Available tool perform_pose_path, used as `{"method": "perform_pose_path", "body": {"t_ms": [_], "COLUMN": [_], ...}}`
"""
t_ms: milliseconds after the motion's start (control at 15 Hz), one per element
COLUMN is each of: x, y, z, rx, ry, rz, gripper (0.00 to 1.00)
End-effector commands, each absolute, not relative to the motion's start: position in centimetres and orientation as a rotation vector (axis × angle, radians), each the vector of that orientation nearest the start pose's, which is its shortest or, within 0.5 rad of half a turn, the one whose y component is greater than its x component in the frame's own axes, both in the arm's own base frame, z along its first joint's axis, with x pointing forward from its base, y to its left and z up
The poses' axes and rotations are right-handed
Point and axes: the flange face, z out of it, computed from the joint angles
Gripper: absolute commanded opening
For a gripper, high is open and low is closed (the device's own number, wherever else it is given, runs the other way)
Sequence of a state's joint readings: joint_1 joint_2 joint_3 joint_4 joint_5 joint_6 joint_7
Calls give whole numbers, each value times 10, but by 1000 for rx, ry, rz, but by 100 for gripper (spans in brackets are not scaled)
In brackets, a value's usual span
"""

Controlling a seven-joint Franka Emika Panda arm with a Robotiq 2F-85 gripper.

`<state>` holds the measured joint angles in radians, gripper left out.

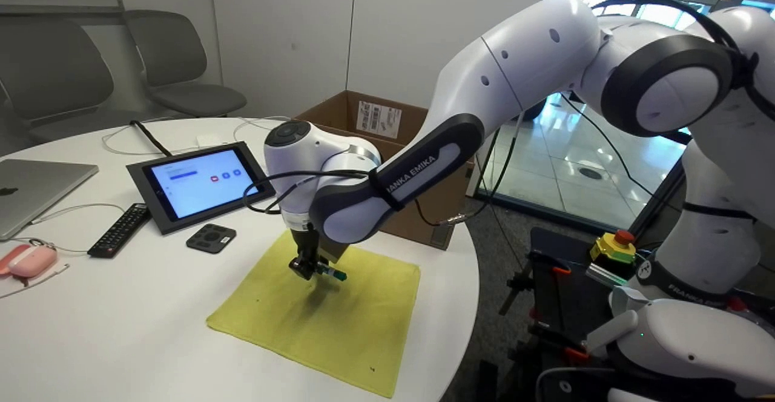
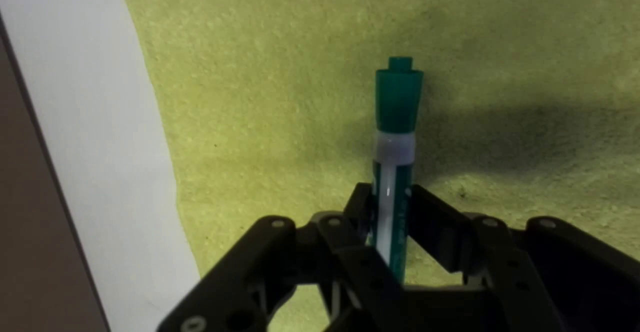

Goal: Pick up the marker, put it on the towel and fold together, pick up the folded towel with the maker and put it in the box

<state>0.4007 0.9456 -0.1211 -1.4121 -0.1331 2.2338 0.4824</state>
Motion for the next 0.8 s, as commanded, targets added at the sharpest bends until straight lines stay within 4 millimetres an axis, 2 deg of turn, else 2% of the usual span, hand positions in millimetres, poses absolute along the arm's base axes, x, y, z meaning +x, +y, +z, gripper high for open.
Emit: {"method": "perform_pose_path", "body": {"t_ms": [0,533,600,667,733], "x": [654,623,622,621,620], "y": [195,199,199,198,197], "z": [133,117,113,110,107], "rx": [-3341,-3323,-3318,-3315,-3316], "ry": [140,131,142,148,156], "rz": [73,100,95,83,76], "gripper": [10,10,17,39,51]}}
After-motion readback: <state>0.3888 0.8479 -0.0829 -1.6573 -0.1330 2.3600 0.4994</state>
